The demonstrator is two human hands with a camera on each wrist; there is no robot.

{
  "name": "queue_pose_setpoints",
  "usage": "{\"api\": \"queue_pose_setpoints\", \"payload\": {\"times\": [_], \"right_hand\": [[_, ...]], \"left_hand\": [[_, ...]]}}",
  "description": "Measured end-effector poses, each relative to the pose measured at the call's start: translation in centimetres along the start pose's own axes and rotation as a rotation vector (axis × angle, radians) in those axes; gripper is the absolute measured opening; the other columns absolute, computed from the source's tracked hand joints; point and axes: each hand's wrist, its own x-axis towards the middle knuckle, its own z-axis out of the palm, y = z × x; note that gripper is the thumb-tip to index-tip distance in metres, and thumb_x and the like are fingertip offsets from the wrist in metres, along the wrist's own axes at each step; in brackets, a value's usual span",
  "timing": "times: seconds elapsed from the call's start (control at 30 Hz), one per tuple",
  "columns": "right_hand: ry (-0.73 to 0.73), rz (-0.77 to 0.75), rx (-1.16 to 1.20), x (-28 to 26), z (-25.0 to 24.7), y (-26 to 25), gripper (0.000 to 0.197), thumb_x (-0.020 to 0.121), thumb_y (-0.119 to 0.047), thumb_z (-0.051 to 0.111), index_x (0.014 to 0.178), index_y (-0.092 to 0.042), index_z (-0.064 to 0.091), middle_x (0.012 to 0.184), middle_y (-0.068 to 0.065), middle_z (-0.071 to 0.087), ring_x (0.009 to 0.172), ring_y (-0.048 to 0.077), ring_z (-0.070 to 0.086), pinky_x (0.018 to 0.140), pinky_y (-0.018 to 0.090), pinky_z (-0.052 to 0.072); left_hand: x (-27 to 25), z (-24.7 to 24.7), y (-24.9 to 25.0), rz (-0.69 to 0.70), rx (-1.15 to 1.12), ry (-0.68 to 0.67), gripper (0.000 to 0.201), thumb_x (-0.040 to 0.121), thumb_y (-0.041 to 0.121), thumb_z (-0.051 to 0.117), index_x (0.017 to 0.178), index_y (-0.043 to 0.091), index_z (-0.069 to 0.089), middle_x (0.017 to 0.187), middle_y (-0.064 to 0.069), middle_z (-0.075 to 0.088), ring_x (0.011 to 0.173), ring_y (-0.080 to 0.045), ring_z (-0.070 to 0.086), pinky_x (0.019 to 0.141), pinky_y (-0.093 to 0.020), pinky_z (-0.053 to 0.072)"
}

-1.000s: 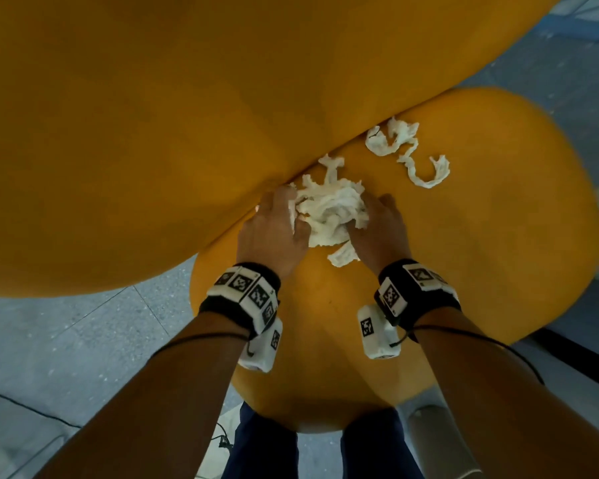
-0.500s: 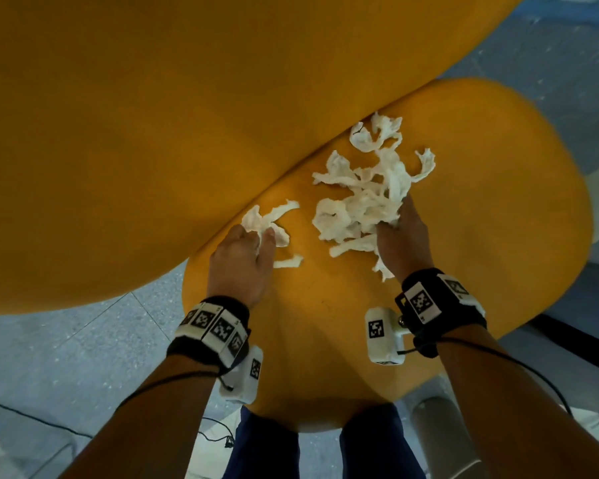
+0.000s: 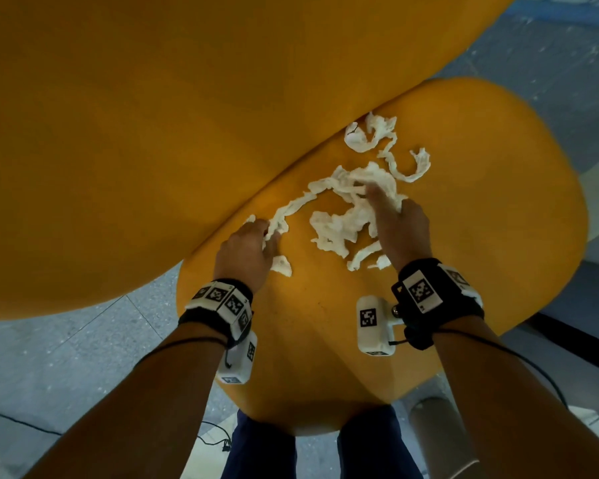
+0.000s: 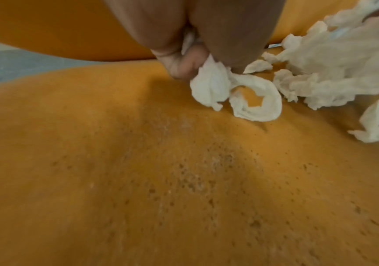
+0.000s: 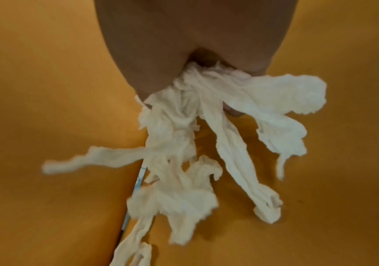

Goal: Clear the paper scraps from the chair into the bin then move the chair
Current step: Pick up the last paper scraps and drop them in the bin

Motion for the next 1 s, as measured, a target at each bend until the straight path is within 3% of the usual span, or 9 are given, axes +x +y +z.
{"api": "queue_pose_setpoints", "payload": {"times": [0.1, 0.23, 0.3, 0.43, 0.53, 0.67, 0.77, 0.9, 1.0], "right_hand": [[0.112, -0.094, 0.012, 1.0, 0.4, 0.1, 0.027, 0.095, -0.035, 0.051, 0.101, -0.013, 0.064, 0.102, 0.011, 0.067, 0.091, 0.026, 0.06, 0.074, 0.032, 0.045], [0.19, -0.213, -0.098, 2.2, 0.1, -0.4, 0.04, 0.092, -0.017, 0.05, 0.129, -0.004, 0.047, 0.126, 0.019, 0.05, 0.104, 0.029, 0.052, 0.083, 0.033, 0.042], [0.173, -0.279, -0.221, 2.9, -0.1, -0.6, 0.048, 0.089, -0.006, 0.052, 0.136, -0.008, 0.042, 0.135, 0.019, 0.041, 0.111, 0.034, 0.05, 0.08, 0.03, 0.039], [0.152, -0.343, -0.438, 4.1, -0.6, -1.1, 0.057, 0.087, -0.014, 0.065, 0.138, -0.023, 0.043, 0.146, 0.009, 0.034, 0.108, 0.036, 0.057, 0.076, 0.034, 0.043], [0.158, -0.332, -0.55, 5.2, -0.9, -1.2, 0.058, 0.086, -0.021, 0.066, 0.139, -0.026, 0.043, 0.147, 0.007, 0.035, 0.112, 0.036, 0.057, 0.075, 0.032, 0.039], [0.154, -0.329, -0.598, 6.1, -1.6, -1.2, 0.045, 0.09, -0.022, 0.059, 0.134, -0.016, 0.05, 0.142, 0.01, 0.045, 0.122, 0.035, 0.051, 0.089, 0.041, 0.046], [0.14, -0.339, -0.568, 6.4, -1.8, -1.0, 0.036, 0.094, -0.025, 0.049, 0.125, -0.009, 0.056, 0.136, 0.014, 0.049, 0.116, 0.037, 0.053, 0.088, 0.04, 0.045], [0.176, -0.309, -0.402, 6.1, -1.8, -0.9, 0.038, 0.097, -0.032, 0.041, 0.115, -0.006, 0.062, 0.122, 0.019, 0.053, 0.104, 0.036, 0.056, 0.08, 0.034, 0.04], [0.202, -0.372, -0.331, 6.0, -1.3, -1.1, 0.038, 0.094, -0.035, 0.047, 0.111, -0.007, 0.066, 0.113, 0.019, 0.055, 0.092, 0.036, 0.057, 0.073, 0.03, 0.038]], "left_hand": [[0.6, -0.3, 0.6, 0.075, -0.029, 0.039, 0.04, 0.099, 0.035, 0.049, 0.098, -0.002, 0.065, 0.091, -0.022, 0.068, 0.08, -0.039, 0.064, 0.063, -0.035, 0.041], [1.3, -1.7, 3.1, 0.168, -0.158, 0.148, 0.023, 0.086, 0.023, 0.059, 0.075, 0.003, 0.061, 0.081, -0.006, 0.049, 0.065, -0.021, 0.045, 0.06, -0.025, 0.031], [1.9, -2.5, 4.6, 0.194, -0.147, 0.148, 0.01, 0.084, 0.013, 0.061, 0.088, 0.003, 0.061, 0.096, -0.01, 0.054, 0.074, -0.019, 0.047, 0.062, -0.027, 0.036], [4.1, -3.1, 7.9, 0.258, -0.119, 0.045, 0.04, 0.085, 0.007, 0.063, 0.122, 0.018, 0.051, 0.122, -0.007, 0.056, 0.098, -0.025, 0.059, 0.072, -0.03, 0.043], [6.1, -1.8, 9.3, 0.292, -0.117, -0.076, 0.045, 0.091, 0.015, 0.059, 0.131, 0.029, 0.042, 0.122, -0.002, 0.06, 0.102, -0.023, 0.06, 0.075, -0.033, 0.047], [7.1, 0.2, 9.3, 0.248, -0.06, -0.177, 0.035, 0.094, 0.028, 0.056, 0.128, 0.023, 0.047, 0.124, -0.007, 0.063, 0.109, -0.031, 0.06, 0.087, -0.045, 0.052], [7.0, 0.3, 8.8, 0.165, -0.09, -0.125, 0.029, 0.092, 0.026, 0.051, 0.118, 0.014, 0.056, 0.111, -0.012, 0.066, 0.099, -0.034, 0.061, 0.083, -0.044, 0.052], [5.3, -1.1, 7.4, 0.057, -0.305, 0.038, 0.03, 0.087, 0.032, 0.038, 0.083, 0.008, 0.057, 0.065, -0.007, 0.053, 0.057, -0.026, 0.049, 0.051, -0.033, 0.039], [3.2, -2.3, 5.9, 0.042, -0.324, 0.175, 0.033, 0.091, 0.032, 0.05, 0.066, 0.01, 0.047, 0.058, -0.003, 0.047, 0.051, -0.024, 0.043, 0.048, -0.031, 0.032]]}}
